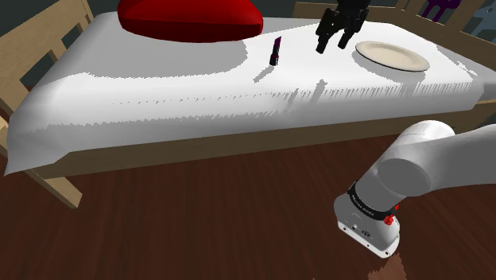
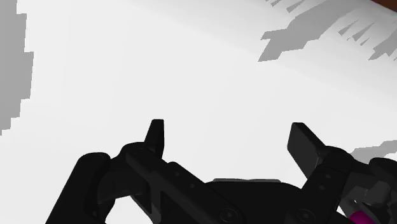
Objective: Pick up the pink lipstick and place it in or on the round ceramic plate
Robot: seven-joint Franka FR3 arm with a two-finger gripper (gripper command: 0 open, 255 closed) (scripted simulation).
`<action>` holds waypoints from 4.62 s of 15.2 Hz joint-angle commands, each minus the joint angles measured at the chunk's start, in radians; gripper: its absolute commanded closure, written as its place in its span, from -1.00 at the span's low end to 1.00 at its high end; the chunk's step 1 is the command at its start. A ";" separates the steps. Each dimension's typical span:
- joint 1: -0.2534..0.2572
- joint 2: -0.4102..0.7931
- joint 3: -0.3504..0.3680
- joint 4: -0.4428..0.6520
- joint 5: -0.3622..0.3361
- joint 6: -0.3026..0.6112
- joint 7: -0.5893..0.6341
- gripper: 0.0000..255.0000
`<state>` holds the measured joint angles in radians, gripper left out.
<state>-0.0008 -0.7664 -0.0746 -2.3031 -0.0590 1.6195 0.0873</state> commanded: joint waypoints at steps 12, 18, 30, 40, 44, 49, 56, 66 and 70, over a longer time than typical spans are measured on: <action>0.093 0.248 0.116 0.245 0.075 0.093 0.050 -1.00; 0.101 0.271 0.129 0.219 0.079 0.153 0.054 -1.00; 0.101 0.272 0.129 0.172 0.080 0.201 0.054 1.00; 0.101 0.275 0.129 0.187 0.079 0.188 0.054 1.00; 0.100 0.287 0.129 0.251 0.078 0.135 0.054 1.00; 0.100 0.306 0.128 0.337 0.077 0.070 0.055 1.00; 0.099 0.339 0.128 0.456 0.076 -0.017 0.056 1.00; 0.041 0.184 -0.044 0.364 0.027 -0.079 -0.162 1.00; 0.019 0.150 -0.118 0.360 -0.004 -0.107 -0.252 1.00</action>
<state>0.0236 -0.6122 -0.1715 -1.9470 -0.0551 1.5198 -0.1383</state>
